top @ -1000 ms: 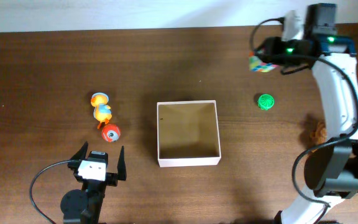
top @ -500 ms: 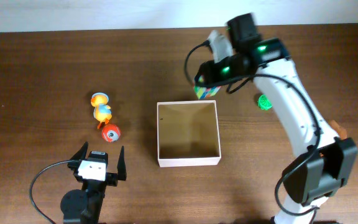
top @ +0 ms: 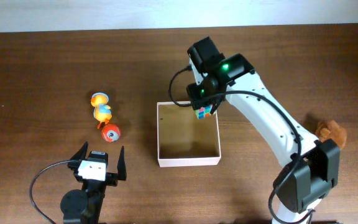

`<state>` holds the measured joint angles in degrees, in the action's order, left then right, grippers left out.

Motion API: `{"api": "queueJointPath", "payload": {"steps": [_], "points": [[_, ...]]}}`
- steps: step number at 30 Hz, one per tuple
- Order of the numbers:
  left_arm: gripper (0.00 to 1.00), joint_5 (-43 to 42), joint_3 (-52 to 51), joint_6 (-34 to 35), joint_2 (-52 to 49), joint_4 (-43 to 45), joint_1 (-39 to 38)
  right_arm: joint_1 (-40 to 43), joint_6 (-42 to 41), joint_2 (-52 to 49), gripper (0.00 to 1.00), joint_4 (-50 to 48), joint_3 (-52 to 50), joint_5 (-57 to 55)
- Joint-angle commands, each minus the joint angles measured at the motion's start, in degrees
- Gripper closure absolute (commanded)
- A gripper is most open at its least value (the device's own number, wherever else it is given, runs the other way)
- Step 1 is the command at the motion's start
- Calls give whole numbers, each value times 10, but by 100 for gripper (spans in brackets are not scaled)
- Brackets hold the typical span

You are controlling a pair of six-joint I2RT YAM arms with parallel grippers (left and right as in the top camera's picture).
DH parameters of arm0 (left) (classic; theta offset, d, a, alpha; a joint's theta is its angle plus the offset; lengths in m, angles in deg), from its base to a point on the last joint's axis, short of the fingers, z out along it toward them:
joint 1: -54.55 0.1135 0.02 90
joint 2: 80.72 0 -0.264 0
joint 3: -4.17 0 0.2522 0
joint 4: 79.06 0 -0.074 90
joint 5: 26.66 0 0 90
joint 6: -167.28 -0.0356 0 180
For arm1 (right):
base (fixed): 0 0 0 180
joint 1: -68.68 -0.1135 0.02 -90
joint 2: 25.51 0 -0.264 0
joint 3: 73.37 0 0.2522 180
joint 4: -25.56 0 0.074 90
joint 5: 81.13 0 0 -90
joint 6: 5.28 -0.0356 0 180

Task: Pack container
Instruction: 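Lift the cube and carry it with the right gripper over the box, then lower the cube into the box and open the right gripper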

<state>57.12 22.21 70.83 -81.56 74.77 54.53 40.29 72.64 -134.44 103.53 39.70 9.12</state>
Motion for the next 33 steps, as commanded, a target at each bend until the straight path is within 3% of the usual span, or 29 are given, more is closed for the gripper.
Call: {"api": "queueJointPath", "payload": {"steps": [1, 17, 33], "points": [[1, -4, -4, -9, 5, 2, 2, -7, -44, 17, 49, -13, -38, -24], [1, -4, -4, -9, 5, 2, 2, -12, -69, 17, 50, -100, -97, -25], [1, -4, -4, -9, 5, 2, 2, -12, -84, 17, 49, -94, -103, -42]]}}
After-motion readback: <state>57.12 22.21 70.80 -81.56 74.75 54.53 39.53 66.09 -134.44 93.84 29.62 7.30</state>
